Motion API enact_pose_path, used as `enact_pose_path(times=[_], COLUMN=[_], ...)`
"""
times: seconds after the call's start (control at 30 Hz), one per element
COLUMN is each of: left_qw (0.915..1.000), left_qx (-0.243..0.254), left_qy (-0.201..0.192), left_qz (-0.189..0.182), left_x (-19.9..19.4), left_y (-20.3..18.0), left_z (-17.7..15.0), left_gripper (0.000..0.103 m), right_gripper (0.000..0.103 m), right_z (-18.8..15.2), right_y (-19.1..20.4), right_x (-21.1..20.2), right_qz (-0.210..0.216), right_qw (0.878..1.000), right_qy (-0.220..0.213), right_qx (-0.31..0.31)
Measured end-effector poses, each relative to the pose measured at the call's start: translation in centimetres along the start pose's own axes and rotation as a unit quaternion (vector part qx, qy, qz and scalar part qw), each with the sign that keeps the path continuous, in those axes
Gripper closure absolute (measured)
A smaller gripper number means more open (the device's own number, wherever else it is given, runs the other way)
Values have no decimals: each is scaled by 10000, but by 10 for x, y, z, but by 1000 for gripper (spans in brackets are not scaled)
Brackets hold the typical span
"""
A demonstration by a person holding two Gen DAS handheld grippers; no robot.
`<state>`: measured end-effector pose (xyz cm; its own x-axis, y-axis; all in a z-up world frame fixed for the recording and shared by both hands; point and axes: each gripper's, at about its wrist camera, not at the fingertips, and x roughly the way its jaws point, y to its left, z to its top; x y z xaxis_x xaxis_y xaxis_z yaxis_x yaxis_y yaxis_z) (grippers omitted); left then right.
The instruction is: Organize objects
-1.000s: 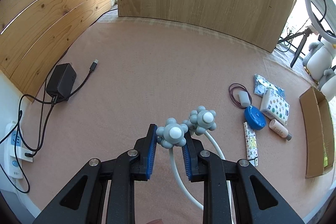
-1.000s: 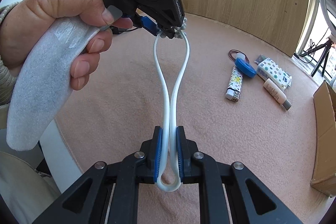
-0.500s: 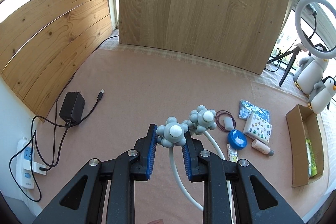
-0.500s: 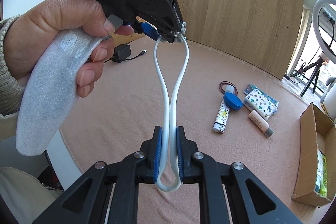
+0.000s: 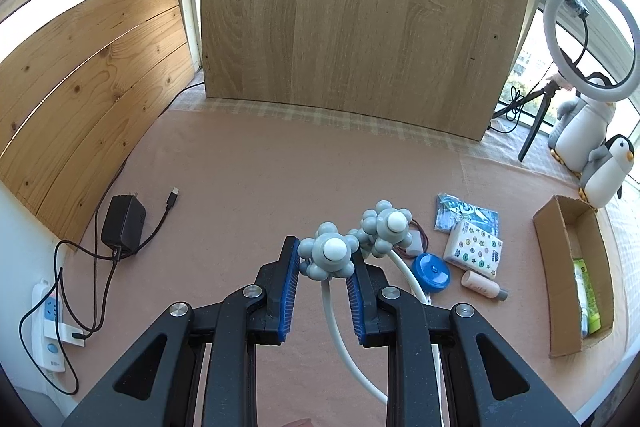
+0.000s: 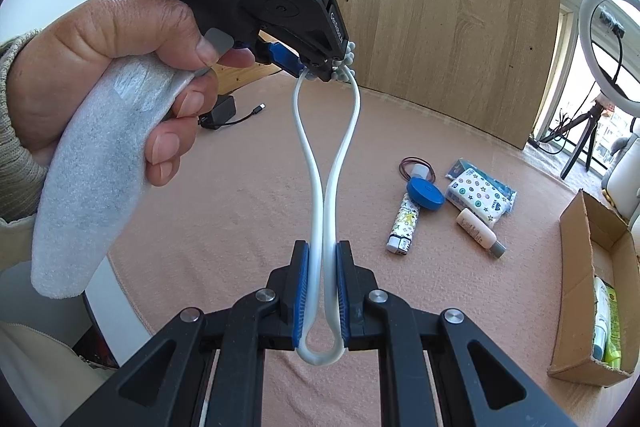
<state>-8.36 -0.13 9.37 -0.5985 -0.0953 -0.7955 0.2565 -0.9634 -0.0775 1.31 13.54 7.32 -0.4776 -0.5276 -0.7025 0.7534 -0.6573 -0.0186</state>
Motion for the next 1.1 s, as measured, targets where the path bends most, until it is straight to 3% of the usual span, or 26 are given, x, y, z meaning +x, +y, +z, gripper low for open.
enact_pose_path(times=[0.27,0.53,1.1], left_qw=[9989,9927,9578], left_qx=[416,1017,2299], left_qy=[-33,-6,157], left_qz=[-230,-653,-1715], left_x=[7,17,37], left_y=[-53,-146,-375], left_z=[12,16,-3], left_gripper=[79,79,79], right_gripper=[91,91,91], right_z=[-4,-18,-71], right_y=[-25,-72,-193], right_x=[-10,-31,-81], right_qz=[-261,-738,-2047], right_qw=[9992,9939,9591], right_qy=[-95,-181,-151], right_qx=[287,804,1949])
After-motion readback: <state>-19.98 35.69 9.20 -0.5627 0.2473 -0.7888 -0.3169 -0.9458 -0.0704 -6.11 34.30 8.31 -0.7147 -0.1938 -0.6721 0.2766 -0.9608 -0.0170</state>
